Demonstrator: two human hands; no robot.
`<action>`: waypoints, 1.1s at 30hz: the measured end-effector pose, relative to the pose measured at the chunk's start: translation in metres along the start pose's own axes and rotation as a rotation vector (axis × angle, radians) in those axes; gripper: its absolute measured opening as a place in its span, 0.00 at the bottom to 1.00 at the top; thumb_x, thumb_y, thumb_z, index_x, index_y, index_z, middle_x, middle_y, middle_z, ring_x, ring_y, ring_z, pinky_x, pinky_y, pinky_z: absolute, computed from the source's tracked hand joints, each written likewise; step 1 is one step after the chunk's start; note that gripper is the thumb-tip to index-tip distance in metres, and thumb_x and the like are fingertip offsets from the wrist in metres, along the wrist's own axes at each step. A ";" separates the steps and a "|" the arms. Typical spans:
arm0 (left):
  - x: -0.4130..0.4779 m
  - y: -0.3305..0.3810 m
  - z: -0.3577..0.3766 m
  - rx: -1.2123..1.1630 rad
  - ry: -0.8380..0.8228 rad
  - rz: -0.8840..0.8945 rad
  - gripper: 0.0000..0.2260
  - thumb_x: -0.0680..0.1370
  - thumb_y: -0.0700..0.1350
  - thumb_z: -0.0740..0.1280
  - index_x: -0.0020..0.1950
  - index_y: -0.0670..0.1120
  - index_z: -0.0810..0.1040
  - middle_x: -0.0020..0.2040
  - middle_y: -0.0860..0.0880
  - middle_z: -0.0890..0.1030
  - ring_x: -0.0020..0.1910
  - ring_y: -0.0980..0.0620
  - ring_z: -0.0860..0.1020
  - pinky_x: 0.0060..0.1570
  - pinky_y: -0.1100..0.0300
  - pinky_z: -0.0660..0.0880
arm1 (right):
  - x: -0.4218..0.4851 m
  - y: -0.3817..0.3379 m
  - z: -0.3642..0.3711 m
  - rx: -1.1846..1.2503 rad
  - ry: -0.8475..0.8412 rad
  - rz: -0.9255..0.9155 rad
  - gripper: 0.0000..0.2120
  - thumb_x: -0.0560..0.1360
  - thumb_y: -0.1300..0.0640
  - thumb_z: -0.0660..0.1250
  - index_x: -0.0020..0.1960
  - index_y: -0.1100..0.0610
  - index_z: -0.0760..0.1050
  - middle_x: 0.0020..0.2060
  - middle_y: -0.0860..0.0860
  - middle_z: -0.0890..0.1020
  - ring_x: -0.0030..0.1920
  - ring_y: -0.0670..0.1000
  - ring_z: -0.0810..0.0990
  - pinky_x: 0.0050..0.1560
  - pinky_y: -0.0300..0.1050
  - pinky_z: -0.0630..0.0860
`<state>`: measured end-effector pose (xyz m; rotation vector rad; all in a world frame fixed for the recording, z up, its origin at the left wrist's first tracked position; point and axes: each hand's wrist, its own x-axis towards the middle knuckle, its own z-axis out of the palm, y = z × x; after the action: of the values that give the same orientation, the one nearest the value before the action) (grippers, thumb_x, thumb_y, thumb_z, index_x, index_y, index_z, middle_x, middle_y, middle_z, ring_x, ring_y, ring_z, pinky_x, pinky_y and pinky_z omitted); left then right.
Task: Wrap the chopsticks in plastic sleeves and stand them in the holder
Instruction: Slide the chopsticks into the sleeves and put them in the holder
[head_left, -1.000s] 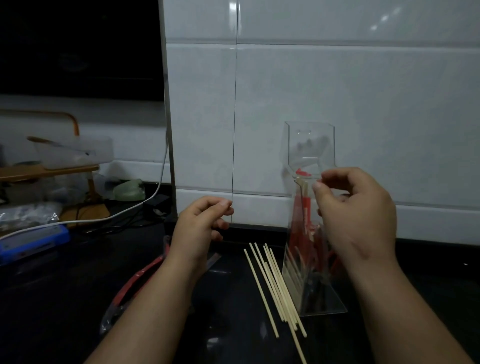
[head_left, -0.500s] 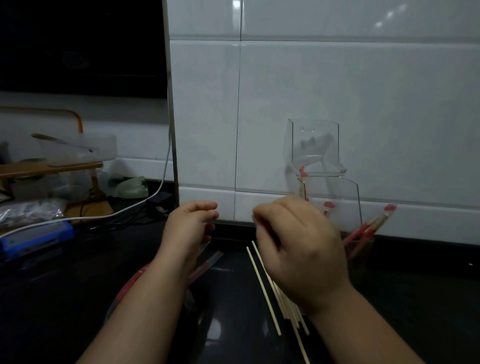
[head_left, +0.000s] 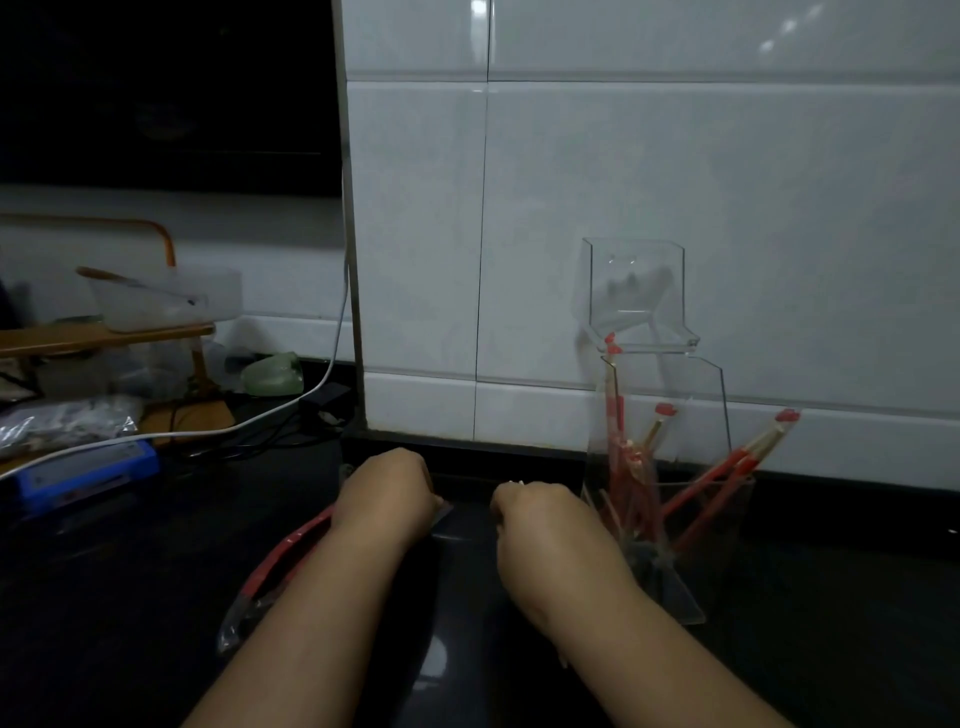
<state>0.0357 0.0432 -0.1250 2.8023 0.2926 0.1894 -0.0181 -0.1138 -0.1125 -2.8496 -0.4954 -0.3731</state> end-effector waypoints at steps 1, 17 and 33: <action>0.001 -0.001 0.002 0.028 -0.013 -0.004 0.12 0.75 0.56 0.71 0.52 0.49 0.84 0.51 0.48 0.84 0.52 0.47 0.80 0.54 0.56 0.77 | 0.001 0.001 0.002 -0.014 -0.039 0.015 0.11 0.77 0.64 0.59 0.57 0.56 0.75 0.55 0.56 0.79 0.56 0.59 0.78 0.48 0.47 0.72; 0.003 0.001 0.011 0.036 0.020 -0.029 0.17 0.80 0.60 0.62 0.48 0.49 0.83 0.48 0.46 0.83 0.52 0.44 0.80 0.62 0.49 0.73 | 0.009 -0.004 0.017 0.127 -0.110 0.111 0.13 0.74 0.65 0.63 0.58 0.55 0.68 0.55 0.56 0.77 0.56 0.59 0.77 0.43 0.44 0.66; -0.013 0.012 -0.021 -1.354 0.482 0.096 0.02 0.76 0.40 0.72 0.45 0.47 0.83 0.38 0.53 0.82 0.35 0.61 0.78 0.39 0.64 0.74 | 0.009 0.007 0.013 0.816 0.288 0.088 0.16 0.75 0.63 0.63 0.53 0.44 0.81 0.47 0.43 0.84 0.50 0.44 0.82 0.56 0.48 0.79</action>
<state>0.0220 0.0355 -0.1027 1.3992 0.0618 0.7487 -0.0043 -0.1141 -0.1237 -1.9841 -0.3510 -0.4309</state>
